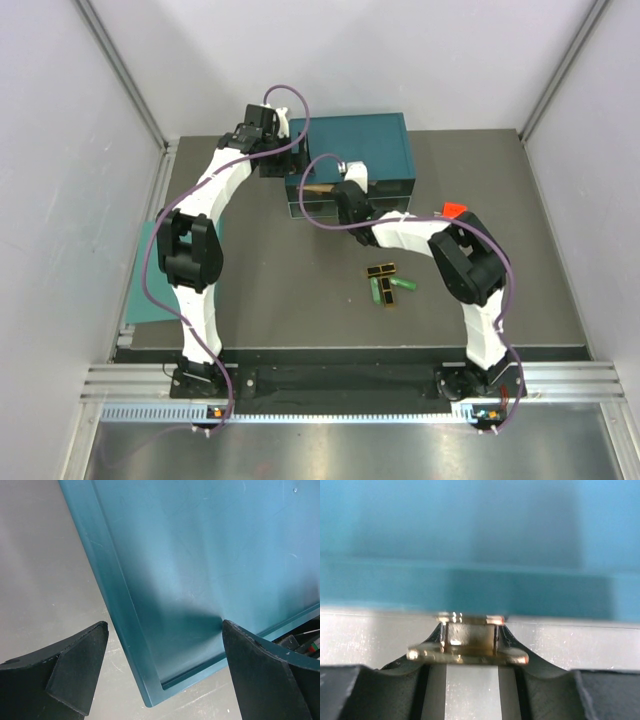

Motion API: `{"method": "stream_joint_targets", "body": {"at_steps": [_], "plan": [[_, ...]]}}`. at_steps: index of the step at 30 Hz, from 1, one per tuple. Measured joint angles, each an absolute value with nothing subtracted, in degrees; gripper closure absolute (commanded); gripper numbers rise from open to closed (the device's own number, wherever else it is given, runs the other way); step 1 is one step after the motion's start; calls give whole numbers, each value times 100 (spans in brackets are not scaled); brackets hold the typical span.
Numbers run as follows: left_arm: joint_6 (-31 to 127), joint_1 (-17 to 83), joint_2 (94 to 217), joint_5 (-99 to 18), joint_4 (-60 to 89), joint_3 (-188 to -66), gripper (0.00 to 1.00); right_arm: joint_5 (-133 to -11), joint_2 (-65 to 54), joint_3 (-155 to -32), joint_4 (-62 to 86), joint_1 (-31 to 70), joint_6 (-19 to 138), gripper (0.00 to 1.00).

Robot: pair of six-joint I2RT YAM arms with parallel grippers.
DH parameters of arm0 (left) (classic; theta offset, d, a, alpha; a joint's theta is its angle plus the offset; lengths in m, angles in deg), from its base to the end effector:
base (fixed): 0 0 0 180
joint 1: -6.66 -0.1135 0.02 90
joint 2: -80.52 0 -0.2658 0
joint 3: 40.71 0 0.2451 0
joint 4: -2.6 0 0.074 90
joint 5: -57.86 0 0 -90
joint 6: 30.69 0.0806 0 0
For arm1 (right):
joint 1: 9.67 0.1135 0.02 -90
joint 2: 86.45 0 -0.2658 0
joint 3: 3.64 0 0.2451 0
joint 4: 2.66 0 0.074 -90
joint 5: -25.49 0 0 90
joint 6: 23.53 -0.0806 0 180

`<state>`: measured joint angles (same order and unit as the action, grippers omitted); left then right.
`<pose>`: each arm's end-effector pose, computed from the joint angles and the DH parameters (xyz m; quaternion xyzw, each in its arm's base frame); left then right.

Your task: Organize the makeup

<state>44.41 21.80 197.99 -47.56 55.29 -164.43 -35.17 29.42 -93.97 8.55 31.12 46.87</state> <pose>0.4682 -0.1489 0.2661 0.0517 0.9201 -0.2156 0.3228 0.3837 0.2789 0.1607 -0.0475 0.8709 0.0224 0.4886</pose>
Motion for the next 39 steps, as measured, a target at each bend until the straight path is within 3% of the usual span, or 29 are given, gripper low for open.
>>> {"method": "stream_joint_targets", "body": {"at_steps": [32, 34, 35, 36, 39], "plan": [[4417, 2173, 19799, -4756, 5532, -16441, 1, -3849, 1559, -8051, 1742, 3711, 4283, 100], [4417, 2173, 19799, -4758, 5532, -16441, 1, -3889, 1559, -8064, 1825, 3718, 4257, 87], [4417, 2173, 19799, -4758, 5532, -16441, 1, -3899, 1565, -8099, 1897, 3718, 4235, 64], [4417, 2173, 19799, -4758, 5532, -16441, 1, -3910, 1576, -8154, 1980, 3718, 4222, 52], [4422, 2173, 19799, -4758, 5532, -16441, 1, -3963, 1616, -8289, 2197, 3722, 4213, 34]]}}
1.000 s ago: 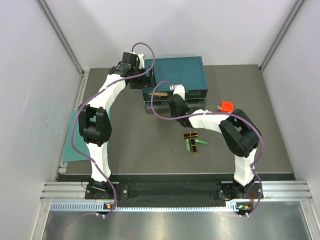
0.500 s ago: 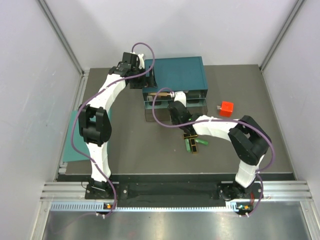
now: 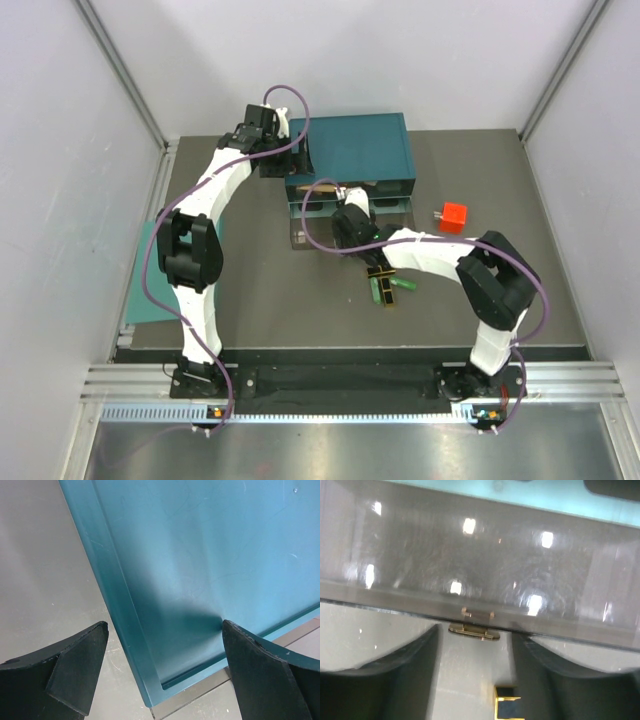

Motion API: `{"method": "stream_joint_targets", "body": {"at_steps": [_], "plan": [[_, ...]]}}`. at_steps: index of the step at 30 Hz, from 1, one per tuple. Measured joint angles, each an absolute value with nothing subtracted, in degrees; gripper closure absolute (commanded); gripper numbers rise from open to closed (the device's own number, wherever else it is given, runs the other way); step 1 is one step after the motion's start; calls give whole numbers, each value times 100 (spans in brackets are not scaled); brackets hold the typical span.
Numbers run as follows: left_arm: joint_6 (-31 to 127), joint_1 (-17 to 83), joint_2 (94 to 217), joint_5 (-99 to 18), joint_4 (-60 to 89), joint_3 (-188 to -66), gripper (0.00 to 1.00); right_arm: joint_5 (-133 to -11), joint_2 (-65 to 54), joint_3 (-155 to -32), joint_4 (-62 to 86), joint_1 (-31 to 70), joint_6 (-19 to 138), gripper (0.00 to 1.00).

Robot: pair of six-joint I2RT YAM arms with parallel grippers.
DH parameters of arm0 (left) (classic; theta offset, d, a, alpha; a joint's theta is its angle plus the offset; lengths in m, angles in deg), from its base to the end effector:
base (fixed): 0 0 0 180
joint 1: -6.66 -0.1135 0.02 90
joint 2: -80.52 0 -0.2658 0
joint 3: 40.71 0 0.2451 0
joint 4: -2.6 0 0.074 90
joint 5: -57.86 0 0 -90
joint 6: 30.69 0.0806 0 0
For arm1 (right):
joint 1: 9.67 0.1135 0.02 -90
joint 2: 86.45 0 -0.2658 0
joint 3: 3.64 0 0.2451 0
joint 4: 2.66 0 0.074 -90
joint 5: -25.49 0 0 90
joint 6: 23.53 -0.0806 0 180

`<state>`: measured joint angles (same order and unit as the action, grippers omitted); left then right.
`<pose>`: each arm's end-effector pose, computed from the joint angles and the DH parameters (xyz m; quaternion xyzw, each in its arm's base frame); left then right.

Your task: Organize the makeup

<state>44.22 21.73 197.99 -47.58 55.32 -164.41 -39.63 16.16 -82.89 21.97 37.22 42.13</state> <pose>0.4682 -0.1483 0.2659 0.0496 0.9204 -0.2160 0.3222 0.2991 0.2699 0.1664 -0.1025 0.9091 0.0404 0.4017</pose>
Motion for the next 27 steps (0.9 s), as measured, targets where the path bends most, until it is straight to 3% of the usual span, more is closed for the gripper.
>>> {"method": "stream_joint_targets", "body": {"at_steps": [5, 13, 19, 23, 27], "plan": [[4426, 2173, 19801, -4773, 5532, -16441, 1, -4031, 1550, -8309, 2435, 3753, 4340, 23], [4446, 2173, 19801, -4804, 5536, -16443, 1, -4002, 459, -8313, 3220, 3753, 4556, 22], [4448, 2169, 19801, -4845, 5551, -16445, 1, -4090, -297, -7924, 3814, 3753, 4519, 30], [4452, 2169, 19806, -4904, 5580, -16445, 1, -4326, -566, -7360, 4175, 3753, 4322, 42], [4452, 2169, 19810, -4928, 5582, -16443, 1, -4610, -605, -6982, 4422, 3753, 4136, 43]]}}
